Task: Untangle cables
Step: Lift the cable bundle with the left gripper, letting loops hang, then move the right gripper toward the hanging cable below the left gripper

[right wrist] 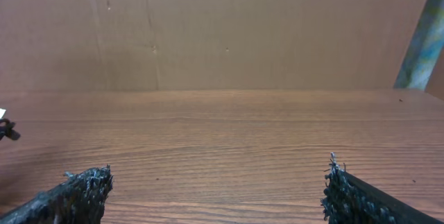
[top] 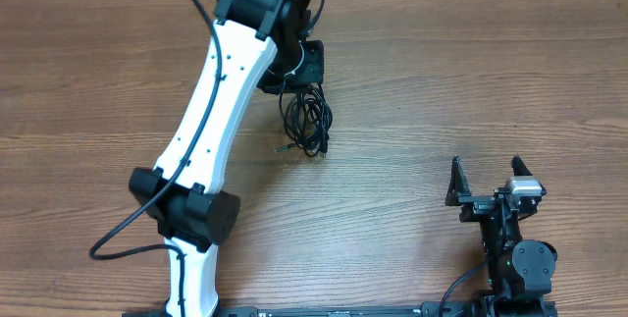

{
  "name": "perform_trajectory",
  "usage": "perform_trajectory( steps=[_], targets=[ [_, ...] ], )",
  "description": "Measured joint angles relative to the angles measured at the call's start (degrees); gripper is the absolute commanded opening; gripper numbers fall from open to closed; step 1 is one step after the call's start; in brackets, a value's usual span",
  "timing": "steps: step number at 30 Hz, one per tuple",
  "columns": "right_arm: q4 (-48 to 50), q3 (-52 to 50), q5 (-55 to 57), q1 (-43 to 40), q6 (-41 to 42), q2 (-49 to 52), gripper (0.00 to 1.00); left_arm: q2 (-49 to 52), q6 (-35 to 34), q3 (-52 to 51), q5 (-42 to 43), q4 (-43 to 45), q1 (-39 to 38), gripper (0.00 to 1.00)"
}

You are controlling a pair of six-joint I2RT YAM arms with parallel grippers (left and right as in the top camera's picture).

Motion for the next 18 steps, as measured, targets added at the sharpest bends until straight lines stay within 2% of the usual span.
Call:
perform_trajectory(
  steps=[9, 12, 18],
  targets=[
    [-0.02, 0.0, 0.02, 0.0, -0.02, 0.02, 1.0, -0.96, 0.22, -7.93, 2.62, 0.31, -3.91, 0.04],
    [0.02, 0.0, 0.02, 0.0, 0.0, 0.0, 1.0, -0.98, 0.9, -8.04, 7.26, 1.2, -3.98, 0.04],
    [0.0, 0.0, -0.15, 0.0, 0.07, 0.0, 1.0, -0.98, 6.45, -8.04, 19.56, 3.06, -3.76, 0.04]
  ],
)
